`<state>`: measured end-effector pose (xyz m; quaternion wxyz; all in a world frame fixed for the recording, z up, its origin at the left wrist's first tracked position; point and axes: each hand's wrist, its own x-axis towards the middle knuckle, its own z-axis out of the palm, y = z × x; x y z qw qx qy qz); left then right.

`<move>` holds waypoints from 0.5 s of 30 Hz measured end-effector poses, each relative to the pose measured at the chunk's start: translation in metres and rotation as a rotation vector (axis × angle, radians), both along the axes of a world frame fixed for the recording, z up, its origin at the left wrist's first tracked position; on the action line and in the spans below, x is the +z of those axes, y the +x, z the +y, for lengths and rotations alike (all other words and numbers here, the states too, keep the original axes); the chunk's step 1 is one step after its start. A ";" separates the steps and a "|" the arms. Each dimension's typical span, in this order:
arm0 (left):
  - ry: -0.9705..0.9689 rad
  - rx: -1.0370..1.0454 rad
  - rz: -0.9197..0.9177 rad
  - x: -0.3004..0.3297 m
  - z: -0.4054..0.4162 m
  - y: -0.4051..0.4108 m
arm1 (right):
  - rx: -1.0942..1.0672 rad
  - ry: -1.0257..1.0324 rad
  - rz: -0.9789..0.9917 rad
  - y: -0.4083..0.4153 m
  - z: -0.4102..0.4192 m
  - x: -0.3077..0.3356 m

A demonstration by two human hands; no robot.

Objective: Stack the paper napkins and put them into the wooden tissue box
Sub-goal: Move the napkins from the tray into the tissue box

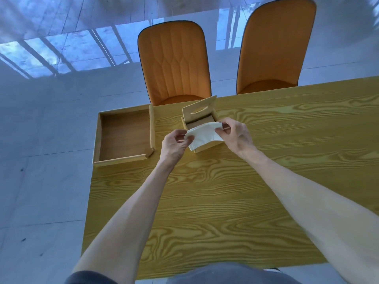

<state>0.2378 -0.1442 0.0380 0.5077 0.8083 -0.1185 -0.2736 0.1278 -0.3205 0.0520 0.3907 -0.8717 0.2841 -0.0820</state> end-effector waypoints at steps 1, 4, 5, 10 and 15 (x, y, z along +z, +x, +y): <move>0.001 0.013 -0.018 0.002 -0.005 -0.001 | -0.003 -0.004 -0.011 0.001 -0.004 0.001; -0.021 0.051 -0.035 0.004 -0.015 -0.001 | -0.019 -0.026 -0.047 0.007 -0.015 0.003; -0.023 0.061 -0.036 0.005 -0.017 0.000 | -0.019 -0.032 -0.056 0.010 -0.018 0.003; 0.038 0.130 -0.028 0.000 -0.028 0.006 | -0.006 -0.065 0.013 0.024 -0.027 -0.001; 0.167 0.203 -0.075 -0.008 -0.038 0.009 | -0.037 -0.085 0.111 0.037 -0.029 -0.015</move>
